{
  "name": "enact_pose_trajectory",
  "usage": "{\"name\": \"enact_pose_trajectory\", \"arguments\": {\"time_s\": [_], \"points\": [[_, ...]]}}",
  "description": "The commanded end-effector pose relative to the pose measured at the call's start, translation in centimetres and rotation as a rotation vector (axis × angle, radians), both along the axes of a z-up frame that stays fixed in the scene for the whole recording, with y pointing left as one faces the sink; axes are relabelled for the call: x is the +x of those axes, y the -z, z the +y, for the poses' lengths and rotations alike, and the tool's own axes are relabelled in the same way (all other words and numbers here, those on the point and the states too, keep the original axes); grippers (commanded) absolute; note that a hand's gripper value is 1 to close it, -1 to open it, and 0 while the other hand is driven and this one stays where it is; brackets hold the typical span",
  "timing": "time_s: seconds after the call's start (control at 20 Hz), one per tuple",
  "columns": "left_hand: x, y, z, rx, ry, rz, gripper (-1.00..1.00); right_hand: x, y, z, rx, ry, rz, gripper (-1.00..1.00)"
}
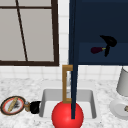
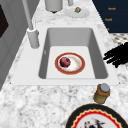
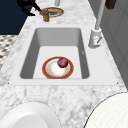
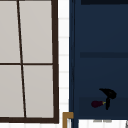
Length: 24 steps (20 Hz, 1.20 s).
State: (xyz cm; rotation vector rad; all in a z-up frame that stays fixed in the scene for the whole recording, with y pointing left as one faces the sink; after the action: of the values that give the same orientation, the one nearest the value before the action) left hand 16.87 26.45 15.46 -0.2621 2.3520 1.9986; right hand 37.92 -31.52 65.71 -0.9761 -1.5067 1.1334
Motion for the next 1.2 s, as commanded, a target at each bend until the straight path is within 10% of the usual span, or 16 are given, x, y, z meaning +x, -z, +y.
{"name": "enact_pose_trajectory", "arguments": {"time_s": [0.0,1.15], "points": [[0.0,0.0,0.0,0.000,0.000,0.000,0.00,-2.7,1.4,1.0,-0.083,0.019,-0.030,-1.00],[0.0,0.0,0.0,0.000,0.000,0.000,0.00,-18.2,7.0,5.3,-0.118,0.056,-0.117,-1.00]]}}
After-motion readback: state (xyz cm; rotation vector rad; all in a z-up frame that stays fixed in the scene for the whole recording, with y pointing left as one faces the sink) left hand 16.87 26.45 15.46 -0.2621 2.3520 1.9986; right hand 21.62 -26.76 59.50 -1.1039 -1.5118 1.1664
